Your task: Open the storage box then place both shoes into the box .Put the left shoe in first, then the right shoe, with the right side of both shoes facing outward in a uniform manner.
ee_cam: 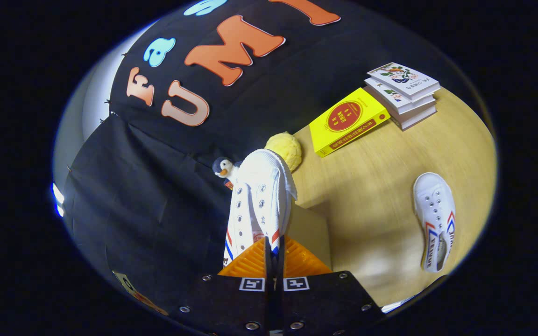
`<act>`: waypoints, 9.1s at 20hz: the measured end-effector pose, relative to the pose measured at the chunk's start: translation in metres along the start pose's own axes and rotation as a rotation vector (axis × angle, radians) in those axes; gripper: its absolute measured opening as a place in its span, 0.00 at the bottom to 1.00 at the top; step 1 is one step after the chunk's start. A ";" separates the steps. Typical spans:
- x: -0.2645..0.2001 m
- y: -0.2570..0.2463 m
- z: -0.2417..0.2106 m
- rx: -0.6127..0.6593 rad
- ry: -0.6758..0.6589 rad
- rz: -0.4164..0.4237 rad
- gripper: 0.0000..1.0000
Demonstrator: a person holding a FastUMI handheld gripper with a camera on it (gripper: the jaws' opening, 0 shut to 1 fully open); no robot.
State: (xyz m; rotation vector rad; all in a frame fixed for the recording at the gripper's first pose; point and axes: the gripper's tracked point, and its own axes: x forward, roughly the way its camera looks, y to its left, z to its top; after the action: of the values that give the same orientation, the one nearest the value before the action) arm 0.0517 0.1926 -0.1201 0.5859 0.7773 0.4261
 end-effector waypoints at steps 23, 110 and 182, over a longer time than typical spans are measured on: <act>0.132 0.007 -0.145 -0.123 0.236 -0.233 0.03; -0.023 -0.278 -0.058 -0.312 0.161 -0.492 0.00; -0.075 -0.020 0.054 -0.250 -0.277 -0.288 0.97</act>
State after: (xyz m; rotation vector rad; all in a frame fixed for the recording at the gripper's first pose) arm 0.0469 0.1173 -0.0625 0.2845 0.5218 0.1662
